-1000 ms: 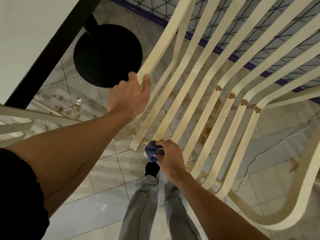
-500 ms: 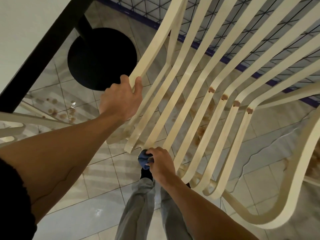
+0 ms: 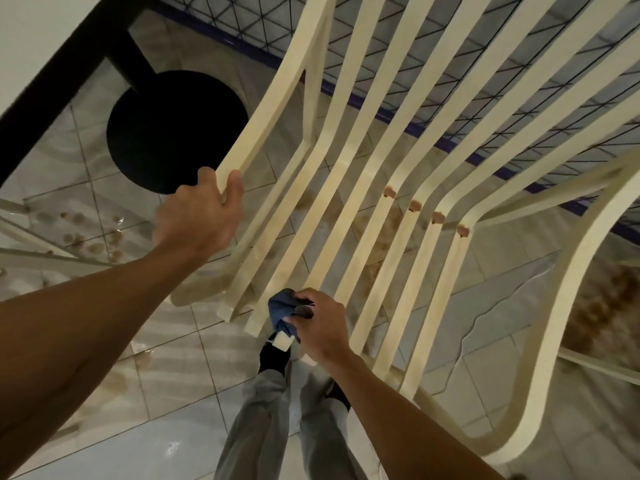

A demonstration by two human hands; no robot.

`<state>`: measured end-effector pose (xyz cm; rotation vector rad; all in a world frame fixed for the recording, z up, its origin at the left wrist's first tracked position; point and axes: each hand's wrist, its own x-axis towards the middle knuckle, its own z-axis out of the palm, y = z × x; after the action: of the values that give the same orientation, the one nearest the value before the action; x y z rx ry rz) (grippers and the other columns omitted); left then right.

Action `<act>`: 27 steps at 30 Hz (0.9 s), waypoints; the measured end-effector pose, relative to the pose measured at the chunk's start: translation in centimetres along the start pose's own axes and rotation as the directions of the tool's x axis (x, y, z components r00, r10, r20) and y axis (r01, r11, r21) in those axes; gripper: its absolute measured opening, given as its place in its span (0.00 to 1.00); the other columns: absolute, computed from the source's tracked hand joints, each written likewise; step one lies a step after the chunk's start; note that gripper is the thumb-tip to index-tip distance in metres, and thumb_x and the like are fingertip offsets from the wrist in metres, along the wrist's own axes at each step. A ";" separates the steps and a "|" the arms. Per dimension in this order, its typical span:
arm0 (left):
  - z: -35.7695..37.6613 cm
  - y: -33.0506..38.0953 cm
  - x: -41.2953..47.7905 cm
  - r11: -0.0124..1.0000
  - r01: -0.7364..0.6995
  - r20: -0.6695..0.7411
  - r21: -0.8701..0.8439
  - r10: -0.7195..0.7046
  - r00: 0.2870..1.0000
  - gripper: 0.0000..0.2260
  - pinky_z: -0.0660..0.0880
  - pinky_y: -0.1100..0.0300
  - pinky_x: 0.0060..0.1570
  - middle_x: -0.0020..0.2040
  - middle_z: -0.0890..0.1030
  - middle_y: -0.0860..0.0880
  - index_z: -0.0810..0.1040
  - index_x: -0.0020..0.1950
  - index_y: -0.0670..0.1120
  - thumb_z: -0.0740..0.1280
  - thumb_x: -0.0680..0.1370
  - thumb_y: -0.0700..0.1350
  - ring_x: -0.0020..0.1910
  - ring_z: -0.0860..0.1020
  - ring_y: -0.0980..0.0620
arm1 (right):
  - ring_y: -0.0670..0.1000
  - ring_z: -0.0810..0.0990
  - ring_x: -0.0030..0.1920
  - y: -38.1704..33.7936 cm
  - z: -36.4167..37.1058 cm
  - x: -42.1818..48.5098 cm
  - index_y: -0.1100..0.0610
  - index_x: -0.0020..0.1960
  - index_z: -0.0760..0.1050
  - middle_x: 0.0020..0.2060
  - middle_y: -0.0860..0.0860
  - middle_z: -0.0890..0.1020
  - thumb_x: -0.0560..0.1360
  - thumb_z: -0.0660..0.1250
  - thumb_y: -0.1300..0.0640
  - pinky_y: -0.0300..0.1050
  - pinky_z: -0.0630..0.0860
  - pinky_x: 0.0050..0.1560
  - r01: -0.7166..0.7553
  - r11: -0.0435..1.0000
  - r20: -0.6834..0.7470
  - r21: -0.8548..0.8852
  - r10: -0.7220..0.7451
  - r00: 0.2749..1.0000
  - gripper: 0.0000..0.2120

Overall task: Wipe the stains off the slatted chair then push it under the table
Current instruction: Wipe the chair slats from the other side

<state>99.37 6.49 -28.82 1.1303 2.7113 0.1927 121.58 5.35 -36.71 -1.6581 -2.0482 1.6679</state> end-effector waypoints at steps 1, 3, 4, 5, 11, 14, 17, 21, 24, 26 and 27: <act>0.1 -0.1 0.1 1.000 0.003 -0.010 -0.006 -0.003 1.000 0.27 0.69 0.48 0.38 0.42 0.74 0.40 0.66 0.59 0.42 0.44 0.81 0.64 0.39 0.72 0.41 | 0.39 0.79 0.40 0.0 -0.5 0.2 0.57 0.54 0.81 0.42 0.46 0.82 0.71 0.73 0.65 0.28 0.72 0.40 -0.001 1.000 -0.006 0.012 0.001 1.000 0.12; 0.2 -0.1 0.0 1.000 0.010 -0.011 -0.003 -0.010 1.000 0.26 0.69 0.47 0.38 0.40 0.72 0.40 0.66 0.56 0.42 0.45 0.81 0.64 0.37 0.71 0.40 | 0.35 0.77 0.37 0.1 -1.7 0.6 0.58 0.51 0.81 0.37 0.42 0.79 0.71 0.72 0.67 0.31 0.72 0.39 -0.003 0.999 -0.010 0.041 0.004 1.000 0.10; 0.2 -0.1 0.0 1.000 0.010 -0.004 0.004 -0.010 1.000 0.25 0.68 0.46 0.38 0.39 0.72 0.40 0.65 0.54 0.42 0.45 0.81 0.63 0.37 0.70 0.40 | 0.35 0.78 0.38 0.1 -2.2 0.9 0.58 0.51 0.81 0.37 0.42 0.79 0.71 0.72 0.67 0.31 0.72 0.40 -0.003 0.999 -0.013 0.052 0.004 1.000 0.10; 0.1 -0.1 0.0 1.000 0.007 0.001 0.011 -0.007 1.000 0.24 0.68 0.46 0.37 0.38 0.72 0.39 0.64 0.52 0.42 0.45 0.81 0.63 0.36 0.70 0.39 | 0.37 0.78 0.39 0.2 -2.8 1.1 0.57 0.52 0.81 0.39 0.44 0.80 0.71 0.73 0.66 0.31 0.72 0.41 -0.005 0.998 -0.020 0.063 0.006 1.000 0.11; 0.1 0.8 -0.4 0.997 -0.065 -0.119 0.037 0.069 0.991 0.19 0.72 0.40 0.39 0.50 0.76 0.32 0.65 0.57 0.41 0.51 0.83 0.58 0.43 0.76 0.31 | 0.41 0.78 0.34 0.8 -7.8 2.3 0.64 0.50 0.80 0.37 0.53 0.80 0.73 0.70 0.69 0.28 0.71 0.36 0.008 0.998 -0.080 0.068 -0.003 0.997 0.07; 0.3 0.5 -0.5 0.982 -0.177 -0.266 0.066 0.188 0.946 0.21 0.69 0.37 0.53 0.61 0.73 0.35 0.67 0.67 0.42 0.55 0.80 0.54 0.54 0.73 0.31 | 0.52 0.75 0.31 0.6 -10.8 3.1 0.74 0.49 0.76 0.38 0.69 0.76 0.74 0.65 0.75 0.29 0.70 0.33 0.037 0.996 -0.085 0.079 -0.030 0.996 0.04; 0.8 2.0 -1.1 0.936 -0.351 -0.404 -0.024 0.312 0.860 0.20 0.64 0.47 0.61 0.63 0.74 0.38 0.71 0.66 0.40 0.58 0.79 0.50 0.59 0.72 0.35 | 0.40 0.76 0.30 0.5 -13.4 4.5 0.72 0.54 0.77 0.46 0.70 0.78 0.74 0.66 0.75 0.32 0.73 0.35 0.036 0.987 -0.112 0.158 -0.018 0.994 0.09; 4.1 6.0 -1.2 0.888 -0.431 -0.243 -0.160 0.388 0.889 0.21 0.66 0.45 0.61 0.63 0.74 0.39 0.73 0.65 0.39 0.59 0.77 0.50 0.59 0.72 0.39 | 0.37 0.76 0.31 -0.1 -15.3 6.7 0.65 0.53 0.78 0.47 0.66 0.81 0.75 0.68 0.72 0.25 0.71 0.33 0.027 0.986 -0.186 0.166 0.005 0.982 0.09; 8.4 7.5 0.4 0.918 -0.360 -0.002 -0.164 0.365 0.931 0.28 0.66 0.43 0.63 0.69 0.71 0.42 0.67 0.71 0.44 0.56 0.76 0.59 0.64 0.70 0.40 | 0.47 0.76 0.38 -0.7 -16.2 8.5 0.67 0.51 0.79 0.44 0.67 0.81 0.74 0.66 0.73 0.25 0.69 0.31 0.064 0.986 -0.255 0.152 -0.023 0.967 0.07; 10.9 8.4 1.7 0.946 -0.308 0.148 -0.096 0.320 0.936 0.35 0.61 0.39 0.68 0.75 0.63 0.44 0.58 0.76 0.48 0.52 0.75 0.67 0.71 0.64 0.40 | 0.46 0.77 0.36 -0.9 -16.8 9.9 0.65 0.50 0.79 0.39 0.60 0.81 0.74 0.67 0.72 0.24 0.68 0.32 0.082 0.991 -0.296 0.106 -0.048 0.954 0.07; 12.1 8.8 2.3 0.960 -0.274 0.232 -0.049 0.278 0.932 0.39 0.56 0.37 0.71 0.78 0.56 0.45 0.52 0.78 0.50 0.50 0.74 0.72 0.74 0.59 0.40 | 0.46 0.77 0.34 -1.0 -17.1 10.7 0.63 0.49 0.78 0.37 0.54 0.80 0.74 0.67 0.72 0.24 0.69 0.33 0.078 0.992 -0.302 0.102 -0.044 0.952 0.08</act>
<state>106.64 14.84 -39.20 1.4291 2.3335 0.1101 126.24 24.92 -34.61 -1.6722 -1.8099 1.3841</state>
